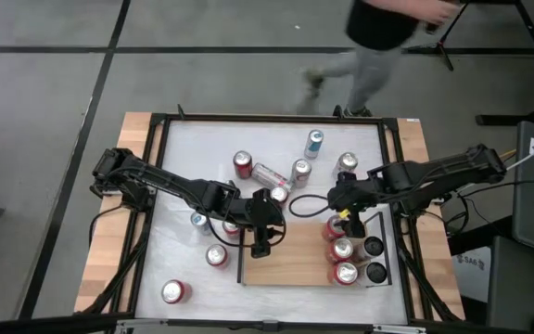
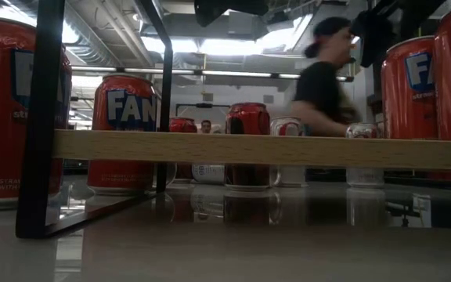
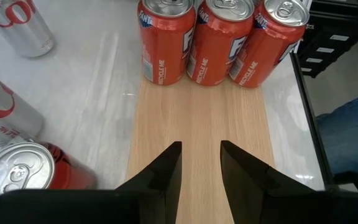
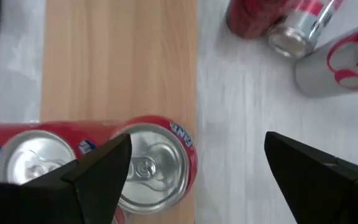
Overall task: Place canned beverage on shelf
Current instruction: Put the top center silver soda can on the shelf
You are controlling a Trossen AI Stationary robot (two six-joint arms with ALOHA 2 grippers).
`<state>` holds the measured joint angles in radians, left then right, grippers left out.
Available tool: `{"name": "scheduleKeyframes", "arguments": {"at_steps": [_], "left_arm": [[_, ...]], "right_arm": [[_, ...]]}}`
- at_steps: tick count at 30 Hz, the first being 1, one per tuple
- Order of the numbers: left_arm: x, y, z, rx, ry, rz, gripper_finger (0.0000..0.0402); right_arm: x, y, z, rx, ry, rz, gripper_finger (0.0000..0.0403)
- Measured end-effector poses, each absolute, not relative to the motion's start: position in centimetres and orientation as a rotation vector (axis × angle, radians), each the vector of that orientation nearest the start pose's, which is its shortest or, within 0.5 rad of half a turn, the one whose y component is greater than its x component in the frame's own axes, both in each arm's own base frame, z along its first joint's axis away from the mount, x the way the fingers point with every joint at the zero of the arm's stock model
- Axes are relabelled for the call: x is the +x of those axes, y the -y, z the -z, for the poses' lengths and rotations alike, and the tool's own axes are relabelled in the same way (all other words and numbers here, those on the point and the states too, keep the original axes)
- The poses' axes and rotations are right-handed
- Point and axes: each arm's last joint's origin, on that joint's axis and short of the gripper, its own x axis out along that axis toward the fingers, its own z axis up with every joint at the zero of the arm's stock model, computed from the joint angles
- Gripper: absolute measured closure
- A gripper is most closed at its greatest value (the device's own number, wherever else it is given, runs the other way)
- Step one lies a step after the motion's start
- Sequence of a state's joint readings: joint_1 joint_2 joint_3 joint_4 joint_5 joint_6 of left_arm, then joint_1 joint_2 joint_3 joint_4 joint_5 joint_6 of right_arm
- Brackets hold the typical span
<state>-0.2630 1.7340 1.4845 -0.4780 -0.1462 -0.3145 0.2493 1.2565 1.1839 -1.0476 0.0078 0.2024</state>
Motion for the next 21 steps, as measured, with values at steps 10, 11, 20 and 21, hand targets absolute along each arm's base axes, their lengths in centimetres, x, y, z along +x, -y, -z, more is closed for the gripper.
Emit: {"name": "scheduleKeyframes", "arguments": {"at_steps": [10, 11, 20, 21], "left_arm": [[37.4, 9.5, -29.9, -0.154, -0.719, -0.004, 0.0302], [37.4, 9.4, -30.0, -0.156, -0.717, -0.004, 0.0302], [35.5, 7.6, -33.0, -0.175, -0.663, -0.023, 0.0302], [35.1, 7.3, -33.4, -0.177, -0.660, -0.029, 0.0302]], "right_arm": [[23.1, -5.6, -32.4, 0.039, -0.924, -0.071, 0.0043], [23.3, -5.6, -32.5, 0.035, -0.901, -0.057, 0.0043], [25.2, -3.4, -33.2, 0.072, -0.749, 0.035, 0.0043], [25.4, -3.1, -33.2, 0.078, -0.740, 0.046, 0.0043]]}}
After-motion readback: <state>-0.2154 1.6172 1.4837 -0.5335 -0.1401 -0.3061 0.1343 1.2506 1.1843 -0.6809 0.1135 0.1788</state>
